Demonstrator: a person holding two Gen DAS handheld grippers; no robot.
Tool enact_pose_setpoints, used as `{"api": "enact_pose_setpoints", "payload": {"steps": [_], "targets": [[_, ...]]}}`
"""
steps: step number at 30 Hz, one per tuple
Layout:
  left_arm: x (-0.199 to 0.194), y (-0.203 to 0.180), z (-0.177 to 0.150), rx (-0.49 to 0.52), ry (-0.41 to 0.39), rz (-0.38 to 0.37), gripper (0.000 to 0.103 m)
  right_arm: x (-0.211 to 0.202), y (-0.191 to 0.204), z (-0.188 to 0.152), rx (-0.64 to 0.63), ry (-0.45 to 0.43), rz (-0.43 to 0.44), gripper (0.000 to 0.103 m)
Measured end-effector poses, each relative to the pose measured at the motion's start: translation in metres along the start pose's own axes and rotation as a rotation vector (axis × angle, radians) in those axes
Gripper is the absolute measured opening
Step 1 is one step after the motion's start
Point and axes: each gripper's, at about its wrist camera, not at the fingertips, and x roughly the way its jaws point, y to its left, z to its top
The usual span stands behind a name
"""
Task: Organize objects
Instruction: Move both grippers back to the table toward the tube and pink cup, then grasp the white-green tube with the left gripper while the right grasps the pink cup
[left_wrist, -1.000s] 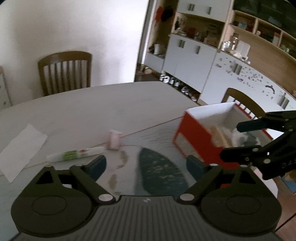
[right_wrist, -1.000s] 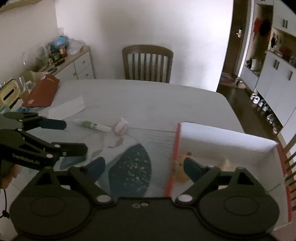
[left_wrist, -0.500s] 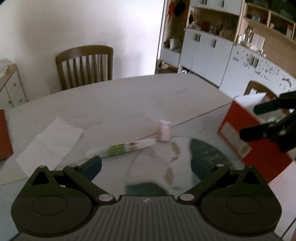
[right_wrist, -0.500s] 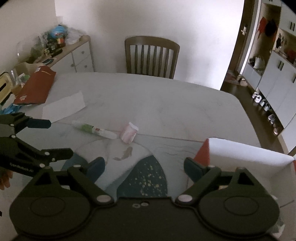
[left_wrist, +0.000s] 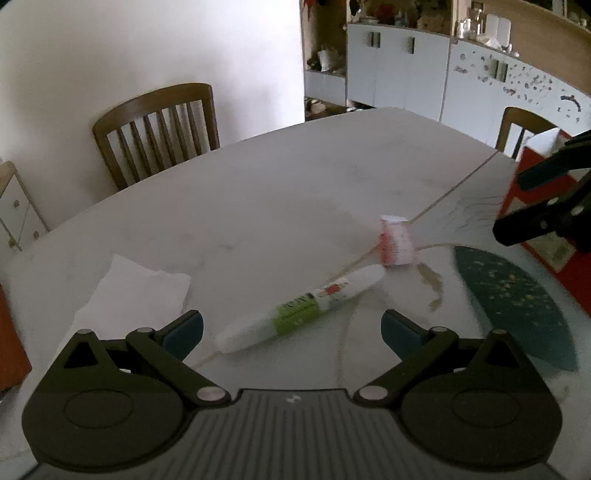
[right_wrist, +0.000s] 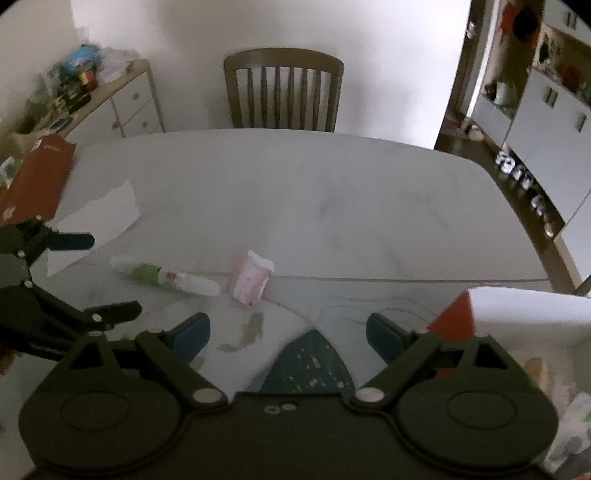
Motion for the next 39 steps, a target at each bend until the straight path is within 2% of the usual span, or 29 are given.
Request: {"api": "enact_pose_setpoints", "payload": {"steps": [13, 25, 30, 32, 39], "targets": [[0.038, 0.005, 0.005, 0.102, 0.039, -0.024, 0.103, 0.053, 0.015, 0.021, 0.086, 0.045, -0.007, 0.088], [0.051, 0.013, 0.006, 0.097, 0.049, -0.045, 0.100, 0.090, 0.023, 0.037, 0.151, 0.103, -0.022, 0.085], [0.048, 0.012, 0.002, 0.082, 0.040, -0.075, 0.088, 0.101, 0.020, 0.038, 0.174, 0.133, -0.044, 0.083], [0.046, 0.009, 0.001, 0.082, 0.035, -0.097, 0.075, 0.104, 0.019, 0.037, 0.181, 0.141, -0.045, 0.081], [0.039, -0.005, 0.000, 0.123, 0.030, -0.125, 0.047, 0.102, 0.017, 0.036, 0.180, 0.134, -0.042, 0.071]]}}
